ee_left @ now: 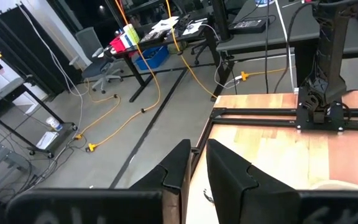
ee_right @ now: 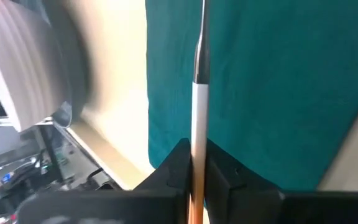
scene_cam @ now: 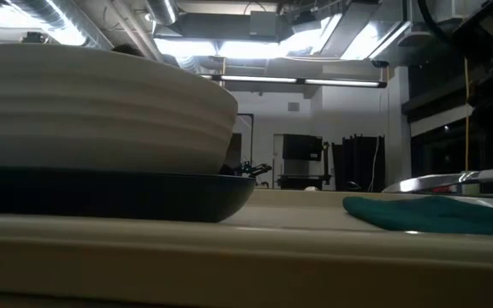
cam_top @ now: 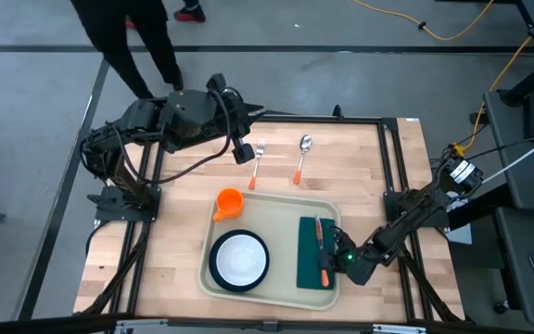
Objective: Set up tray
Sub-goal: Put the orange knife on the napkin
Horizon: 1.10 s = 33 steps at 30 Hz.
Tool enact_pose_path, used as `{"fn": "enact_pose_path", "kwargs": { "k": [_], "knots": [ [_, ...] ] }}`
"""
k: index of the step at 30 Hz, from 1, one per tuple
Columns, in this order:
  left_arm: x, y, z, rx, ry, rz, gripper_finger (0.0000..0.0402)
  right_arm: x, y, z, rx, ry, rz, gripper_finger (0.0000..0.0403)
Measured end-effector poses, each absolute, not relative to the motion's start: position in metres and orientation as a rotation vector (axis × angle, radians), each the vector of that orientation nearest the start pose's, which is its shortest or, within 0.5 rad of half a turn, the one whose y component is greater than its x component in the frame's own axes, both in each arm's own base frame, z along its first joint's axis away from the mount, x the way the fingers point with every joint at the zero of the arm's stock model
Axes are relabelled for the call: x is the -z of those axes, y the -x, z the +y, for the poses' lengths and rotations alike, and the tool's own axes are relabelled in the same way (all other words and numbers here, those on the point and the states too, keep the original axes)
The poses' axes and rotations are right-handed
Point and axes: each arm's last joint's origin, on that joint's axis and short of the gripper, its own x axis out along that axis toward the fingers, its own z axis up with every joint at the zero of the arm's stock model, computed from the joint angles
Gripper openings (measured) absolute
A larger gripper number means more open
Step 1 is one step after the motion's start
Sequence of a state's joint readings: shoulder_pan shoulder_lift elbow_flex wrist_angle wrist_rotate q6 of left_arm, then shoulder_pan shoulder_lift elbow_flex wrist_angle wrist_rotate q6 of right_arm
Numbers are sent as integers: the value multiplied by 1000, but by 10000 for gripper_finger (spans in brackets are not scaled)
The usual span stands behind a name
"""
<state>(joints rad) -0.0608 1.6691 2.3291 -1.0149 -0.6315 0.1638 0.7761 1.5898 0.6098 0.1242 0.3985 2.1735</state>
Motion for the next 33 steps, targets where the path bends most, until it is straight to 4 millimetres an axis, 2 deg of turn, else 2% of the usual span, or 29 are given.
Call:
{"fn": "enact_pose_path", "kwargs": {
  "k": [6, 18, 28, 33],
  "knots": [
    [-532, -289, -1, -532, -286, 386, 44, -130, -202, 185, 601, -1492, 756, 24],
    [-531, -288, -1, -532, -283, 398, 47, -128, -198, 186, 622, -1484, 829, 24],
    [-531, -288, -1, -531, -282, 398, 47, -147, -208, 196, 626, -1478, 831, 24],
    [-531, -288, -1, -530, -290, 404, 47, -144, -204, 192, 681, -1426, 868, 24]
  ]
}}
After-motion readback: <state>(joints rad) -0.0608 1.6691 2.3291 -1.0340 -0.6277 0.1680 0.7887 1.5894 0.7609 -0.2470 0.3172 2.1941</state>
